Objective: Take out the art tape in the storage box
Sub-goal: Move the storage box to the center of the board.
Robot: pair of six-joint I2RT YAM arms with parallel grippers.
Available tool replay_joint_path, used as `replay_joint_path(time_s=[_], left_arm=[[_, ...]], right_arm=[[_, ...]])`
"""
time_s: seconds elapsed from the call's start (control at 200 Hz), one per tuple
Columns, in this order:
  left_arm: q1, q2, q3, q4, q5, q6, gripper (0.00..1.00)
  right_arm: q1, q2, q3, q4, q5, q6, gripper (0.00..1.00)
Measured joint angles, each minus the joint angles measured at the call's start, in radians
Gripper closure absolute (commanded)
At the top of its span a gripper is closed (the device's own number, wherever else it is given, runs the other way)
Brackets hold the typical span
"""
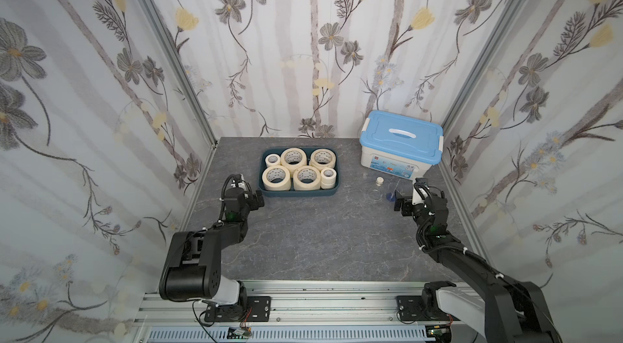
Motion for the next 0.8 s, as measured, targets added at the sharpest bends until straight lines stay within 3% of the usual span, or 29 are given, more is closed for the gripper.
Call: replay_joint_path(time_s=[0.17,0.305,0.465,0.644,0.799], left_arm=[[-0.001,-0.195,0.143,-0.237,-0.072,-0.08,0.0],[0.014,-0.209,0.316,-0.48,-0.099,-0.188,0.0],[0.031,-0.063,0.55,-0.763,-0.01,-0.275,0.01],[0.036,0.19,0.801,-1.003,0.171,-0.306,0.16],[0.044,0.37,0.946,-1.131,0.259,-0.327,0.26]], right_arm=[[0.0,-0.317,-0.012,-0.241,0.04,0.066,0.0],[0.001,-0.455,-0.001,-0.381,0.039,0.128,0.0],[0.001,-0.46,0.101,-0.523,0.006,0.222,0.0],[0.002,-0.362,0.251,-0.65,-0.096,0.3,0.0],[0.003,-0.282,0.315,-0.703,-0.218,0.358,0.0]])
